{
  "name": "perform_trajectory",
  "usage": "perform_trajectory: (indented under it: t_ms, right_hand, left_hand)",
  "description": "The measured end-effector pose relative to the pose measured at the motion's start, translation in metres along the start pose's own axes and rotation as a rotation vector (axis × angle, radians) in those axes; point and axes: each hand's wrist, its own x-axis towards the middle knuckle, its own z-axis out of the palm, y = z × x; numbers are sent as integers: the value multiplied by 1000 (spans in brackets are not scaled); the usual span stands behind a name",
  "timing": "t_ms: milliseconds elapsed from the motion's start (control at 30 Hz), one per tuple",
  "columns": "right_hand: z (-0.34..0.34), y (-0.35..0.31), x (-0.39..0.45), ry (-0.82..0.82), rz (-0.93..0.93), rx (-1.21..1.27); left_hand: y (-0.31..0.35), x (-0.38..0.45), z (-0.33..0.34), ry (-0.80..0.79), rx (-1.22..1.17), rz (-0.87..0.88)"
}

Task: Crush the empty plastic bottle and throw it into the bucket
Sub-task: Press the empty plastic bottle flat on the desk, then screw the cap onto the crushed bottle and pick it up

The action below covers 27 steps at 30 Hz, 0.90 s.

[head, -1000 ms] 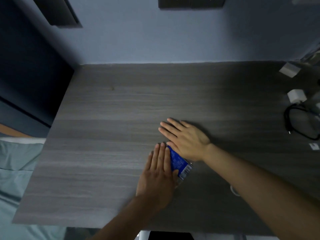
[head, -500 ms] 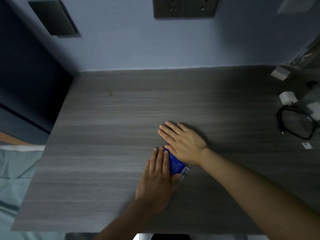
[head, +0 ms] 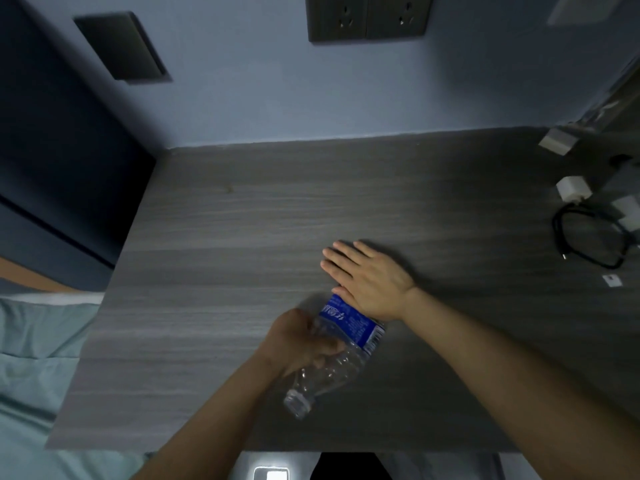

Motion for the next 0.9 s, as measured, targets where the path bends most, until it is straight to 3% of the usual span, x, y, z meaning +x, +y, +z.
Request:
perform_trajectory:
  t_ms: [100,333,600,667,733,833,900]
  right_hand:
    - [-2,-1,-1,-2,0,10]
    - [-19,1,-7,31,52,165]
    - [-34,2,-74,458,604,700]
    - [-28,4,-101,387,725,700]
    - [-21,4,-128,166,819,638]
    - [-11,-1,-162,-159,834,540]
    - [-4,-4,-175,-203,811,591]
  left_hand:
    - [5,-1,-3,-67,-160,-89]
    - [3,-7,-8,-106,-201,-104]
    - [-2,-19,-9,-75,-451,-122]
    - [-3,-22,-9,-78,-555,-142]
    - [-2,-25,-11,-93,-692,-147]
    - [1,-29,-14,-111,-854,-142]
    - [3,-30,-14,-101,-921,-134]
